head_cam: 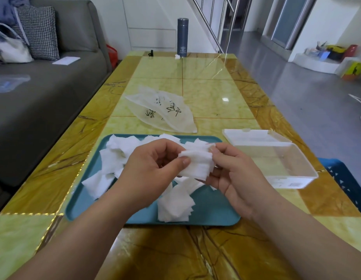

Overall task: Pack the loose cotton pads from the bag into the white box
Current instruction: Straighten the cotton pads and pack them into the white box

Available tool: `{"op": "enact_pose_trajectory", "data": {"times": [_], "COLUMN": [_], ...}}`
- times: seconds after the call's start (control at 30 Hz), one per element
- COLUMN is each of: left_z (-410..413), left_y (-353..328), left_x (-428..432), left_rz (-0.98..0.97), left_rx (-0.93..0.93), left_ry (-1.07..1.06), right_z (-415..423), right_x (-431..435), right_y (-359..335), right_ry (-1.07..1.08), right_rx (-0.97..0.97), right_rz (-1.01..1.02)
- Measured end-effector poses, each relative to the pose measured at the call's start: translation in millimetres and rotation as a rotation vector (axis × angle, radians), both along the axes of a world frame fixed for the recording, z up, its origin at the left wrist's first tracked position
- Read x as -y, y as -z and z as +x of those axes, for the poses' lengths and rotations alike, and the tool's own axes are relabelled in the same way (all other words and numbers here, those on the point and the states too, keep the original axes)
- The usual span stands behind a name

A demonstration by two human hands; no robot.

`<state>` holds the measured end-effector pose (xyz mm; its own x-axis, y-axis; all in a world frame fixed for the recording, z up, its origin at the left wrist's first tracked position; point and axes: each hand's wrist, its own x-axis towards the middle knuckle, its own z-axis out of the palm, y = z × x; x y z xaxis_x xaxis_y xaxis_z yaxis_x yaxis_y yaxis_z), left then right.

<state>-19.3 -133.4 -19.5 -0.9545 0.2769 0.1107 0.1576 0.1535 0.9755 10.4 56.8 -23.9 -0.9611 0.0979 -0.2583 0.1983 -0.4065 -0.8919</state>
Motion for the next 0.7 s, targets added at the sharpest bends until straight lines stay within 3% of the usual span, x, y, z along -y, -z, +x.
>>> {"op": "enact_pose_trajectory", "data": {"times": [0.57,0.7], "left_z": [-3,0], "left_y": [8,6], "left_x": [-5,-6], "left_rz": [-0.028,-0.033], "left_rx": [-0.027,-0.031], "left_ry": [-0.052,-0.062], "right_z": [5,5], "right_x": [0,0], "right_y": [-1,7], "right_ry": [-0.132,-0.079], "right_rx": [-0.076,-0.133], "right_rz": [-0.063,0.161]}}
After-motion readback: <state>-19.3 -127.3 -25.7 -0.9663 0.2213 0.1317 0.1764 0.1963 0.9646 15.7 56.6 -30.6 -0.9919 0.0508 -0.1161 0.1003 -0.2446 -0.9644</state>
